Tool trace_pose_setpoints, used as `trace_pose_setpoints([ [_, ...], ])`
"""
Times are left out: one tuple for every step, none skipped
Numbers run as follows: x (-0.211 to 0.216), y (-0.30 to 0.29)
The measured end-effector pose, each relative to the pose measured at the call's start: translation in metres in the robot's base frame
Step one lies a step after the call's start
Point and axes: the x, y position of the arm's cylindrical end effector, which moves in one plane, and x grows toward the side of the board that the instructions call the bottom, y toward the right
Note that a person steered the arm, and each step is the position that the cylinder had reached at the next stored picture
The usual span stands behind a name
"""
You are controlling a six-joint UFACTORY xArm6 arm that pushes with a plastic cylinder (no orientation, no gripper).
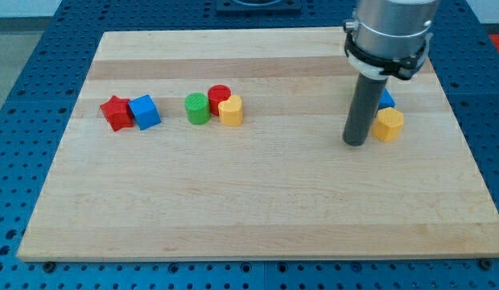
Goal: Place the red circle above the green star
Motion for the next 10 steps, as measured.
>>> trace_pose_setpoints([
  [-0.001, 0.011],
  [-0.001, 0.025],
  [-0.001, 0.023],
  [0.007, -0.044],
  [0.007, -0.121],
  [-0.022, -0.163],
  [-0.076, -0.166],
  [-0.113, -0.141],
  [-0.097, -0.142],
  [-0.045, -0.157],
])
